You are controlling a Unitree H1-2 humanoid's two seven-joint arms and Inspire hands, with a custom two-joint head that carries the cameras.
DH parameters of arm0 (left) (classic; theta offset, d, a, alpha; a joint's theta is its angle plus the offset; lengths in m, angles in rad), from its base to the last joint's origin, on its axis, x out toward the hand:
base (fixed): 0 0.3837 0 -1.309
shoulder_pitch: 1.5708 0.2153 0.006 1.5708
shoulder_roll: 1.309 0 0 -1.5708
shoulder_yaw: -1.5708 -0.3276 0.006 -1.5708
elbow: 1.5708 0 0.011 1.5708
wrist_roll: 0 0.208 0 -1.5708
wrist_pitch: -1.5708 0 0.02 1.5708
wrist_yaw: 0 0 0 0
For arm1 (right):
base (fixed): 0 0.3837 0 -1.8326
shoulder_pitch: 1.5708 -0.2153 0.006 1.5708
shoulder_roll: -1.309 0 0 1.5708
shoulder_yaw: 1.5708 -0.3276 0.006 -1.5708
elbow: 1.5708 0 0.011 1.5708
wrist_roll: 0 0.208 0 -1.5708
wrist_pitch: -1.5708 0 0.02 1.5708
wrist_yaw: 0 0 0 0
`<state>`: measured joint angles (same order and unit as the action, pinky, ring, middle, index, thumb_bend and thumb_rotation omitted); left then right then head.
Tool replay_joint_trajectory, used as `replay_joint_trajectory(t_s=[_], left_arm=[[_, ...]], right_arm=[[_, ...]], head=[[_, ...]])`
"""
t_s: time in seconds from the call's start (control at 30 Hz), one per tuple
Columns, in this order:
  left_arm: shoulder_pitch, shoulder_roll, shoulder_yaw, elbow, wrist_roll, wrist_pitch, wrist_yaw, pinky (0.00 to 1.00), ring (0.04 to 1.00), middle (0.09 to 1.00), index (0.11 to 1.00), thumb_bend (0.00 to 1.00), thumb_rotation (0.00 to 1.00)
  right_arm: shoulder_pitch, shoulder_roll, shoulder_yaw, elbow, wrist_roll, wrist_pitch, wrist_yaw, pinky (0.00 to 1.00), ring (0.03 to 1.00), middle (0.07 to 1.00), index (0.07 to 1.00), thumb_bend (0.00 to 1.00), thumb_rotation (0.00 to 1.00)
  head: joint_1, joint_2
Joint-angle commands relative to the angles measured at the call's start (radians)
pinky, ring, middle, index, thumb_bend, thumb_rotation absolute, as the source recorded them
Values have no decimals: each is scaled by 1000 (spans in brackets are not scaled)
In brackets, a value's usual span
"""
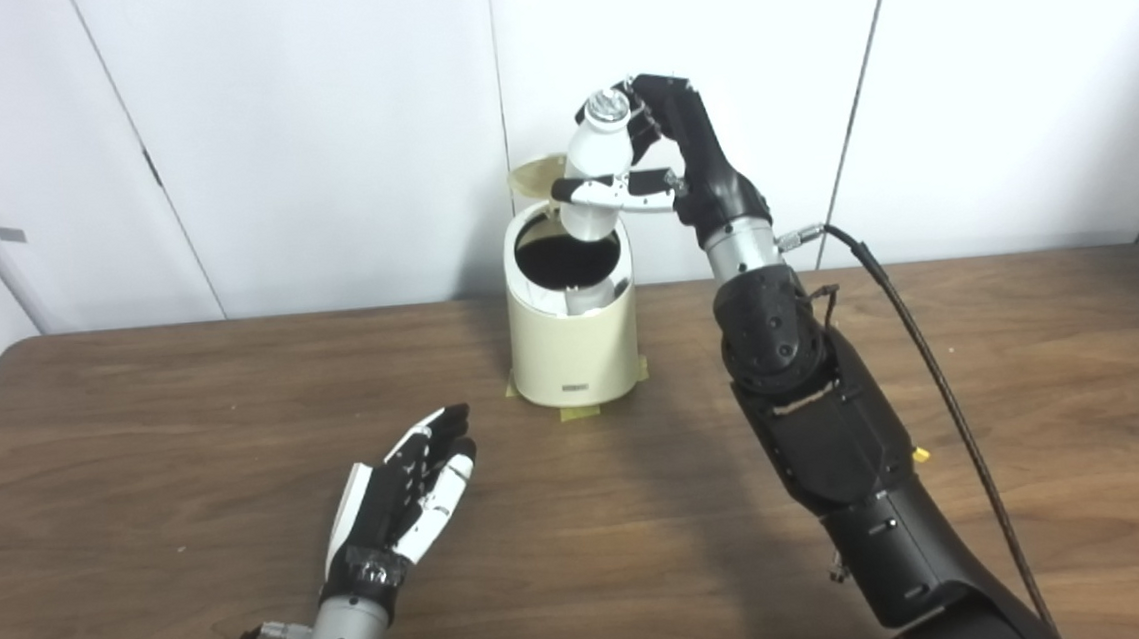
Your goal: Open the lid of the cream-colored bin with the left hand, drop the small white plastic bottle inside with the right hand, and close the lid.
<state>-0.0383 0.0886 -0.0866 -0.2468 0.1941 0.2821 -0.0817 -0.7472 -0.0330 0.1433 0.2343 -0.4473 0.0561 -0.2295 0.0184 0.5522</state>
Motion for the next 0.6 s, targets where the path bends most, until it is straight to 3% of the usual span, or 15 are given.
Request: replay_joint_trajectory(t_s=[0.0, 0.4, 0.57], left_arm=[[-18, -5, -1, -10, 1, -34, 12, 859, 882, 877, 888, 409, 663], [-12, 0, 5, -32, 5, -24, 11, 860, 887, 884, 894, 405, 671], [-9, 8, 10, -44, 8, -14, 7, 840, 883, 884, 894, 420, 686]], right_arm=[[-61, 12, -3, -23, 3, -40, -11, 376, 428, 512, 475, 520, 0], [-50, 20, 38, 57, -10, -134, -14, 386, 443, 500, 471, 512, 0], [-40, -7, 73, 117, -77, -254, -78, 355, 437, 496, 475, 503, 0]], head=[[-3, 3], [-1, 2], [-4, 4]])
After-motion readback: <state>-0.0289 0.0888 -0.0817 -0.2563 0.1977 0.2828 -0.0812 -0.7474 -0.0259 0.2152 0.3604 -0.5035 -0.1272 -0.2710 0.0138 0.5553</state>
